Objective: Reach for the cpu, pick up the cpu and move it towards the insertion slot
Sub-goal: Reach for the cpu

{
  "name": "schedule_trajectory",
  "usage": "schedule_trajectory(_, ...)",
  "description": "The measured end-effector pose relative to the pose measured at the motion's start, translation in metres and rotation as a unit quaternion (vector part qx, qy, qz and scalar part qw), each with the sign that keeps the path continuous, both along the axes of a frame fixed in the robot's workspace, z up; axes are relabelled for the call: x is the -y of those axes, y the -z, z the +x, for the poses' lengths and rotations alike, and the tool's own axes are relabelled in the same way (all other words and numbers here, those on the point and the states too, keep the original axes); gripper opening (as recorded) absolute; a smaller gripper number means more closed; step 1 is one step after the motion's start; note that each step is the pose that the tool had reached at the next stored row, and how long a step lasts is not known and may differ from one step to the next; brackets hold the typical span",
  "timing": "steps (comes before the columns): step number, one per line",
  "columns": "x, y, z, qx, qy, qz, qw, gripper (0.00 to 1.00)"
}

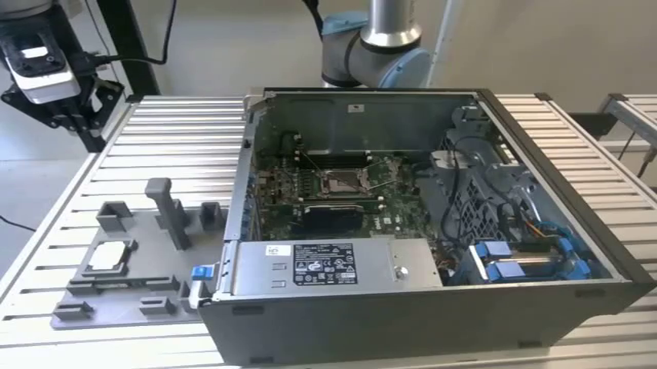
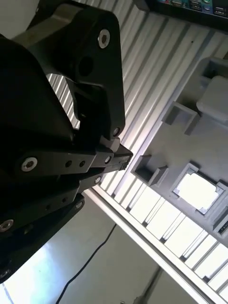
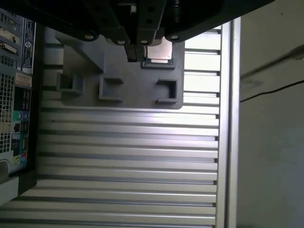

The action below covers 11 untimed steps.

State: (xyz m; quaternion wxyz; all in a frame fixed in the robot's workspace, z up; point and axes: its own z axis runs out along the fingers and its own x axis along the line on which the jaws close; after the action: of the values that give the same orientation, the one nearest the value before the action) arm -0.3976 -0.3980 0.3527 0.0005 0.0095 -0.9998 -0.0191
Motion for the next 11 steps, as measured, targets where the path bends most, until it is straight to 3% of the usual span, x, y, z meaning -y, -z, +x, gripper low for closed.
schedule_trajectory(7,0.0186,0.0018,-0.0074,0.0004,0.000,0.0000,1.00000,0.00)
schedule_trajectory(11,0.0231,0.0033,-0.0135,0.0009,0.000,0.0000,1.00000,0.00)
